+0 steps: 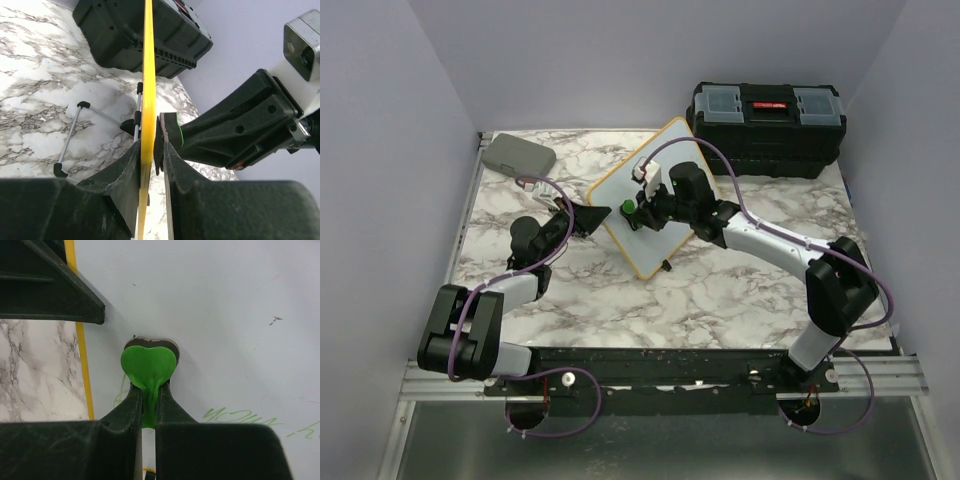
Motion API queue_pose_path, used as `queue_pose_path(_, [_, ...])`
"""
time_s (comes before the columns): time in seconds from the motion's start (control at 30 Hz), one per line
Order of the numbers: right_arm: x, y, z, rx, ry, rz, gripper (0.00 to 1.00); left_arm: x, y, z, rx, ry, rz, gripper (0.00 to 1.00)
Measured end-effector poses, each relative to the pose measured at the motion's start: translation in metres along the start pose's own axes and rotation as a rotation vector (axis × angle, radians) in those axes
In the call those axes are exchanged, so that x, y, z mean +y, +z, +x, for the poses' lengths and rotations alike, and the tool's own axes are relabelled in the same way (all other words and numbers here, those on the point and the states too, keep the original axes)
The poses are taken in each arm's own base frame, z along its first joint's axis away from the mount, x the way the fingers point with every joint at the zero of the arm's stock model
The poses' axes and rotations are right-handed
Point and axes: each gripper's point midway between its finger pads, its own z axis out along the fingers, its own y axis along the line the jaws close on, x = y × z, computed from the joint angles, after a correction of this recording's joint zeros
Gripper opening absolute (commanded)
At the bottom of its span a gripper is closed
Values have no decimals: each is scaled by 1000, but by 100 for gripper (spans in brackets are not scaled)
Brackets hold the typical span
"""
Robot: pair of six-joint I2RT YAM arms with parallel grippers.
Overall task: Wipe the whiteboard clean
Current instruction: Erase the whiteboard at the whiteboard stand.
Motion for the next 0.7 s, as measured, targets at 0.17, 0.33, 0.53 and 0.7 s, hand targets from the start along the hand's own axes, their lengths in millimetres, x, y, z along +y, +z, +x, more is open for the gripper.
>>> queue_pose_path(0.17, [8, 4, -2, -2, -21, 6, 1, 2, 0, -3, -18, -1, -14, 16])
queue_pose_path(0.33, [10, 7, -4, -6, -33, 20, 1, 3, 1, -7, -35, -1, -25, 0])
queue_pose_path(0.53, [10, 11, -1, 2, -41, 44, 1, 2, 1, -7, -41, -4, -25, 0])
queue_pose_path(0.7, [16, 14, 3, 3, -58, 37, 1, 5, -1, -5, -41, 4, -34, 0])
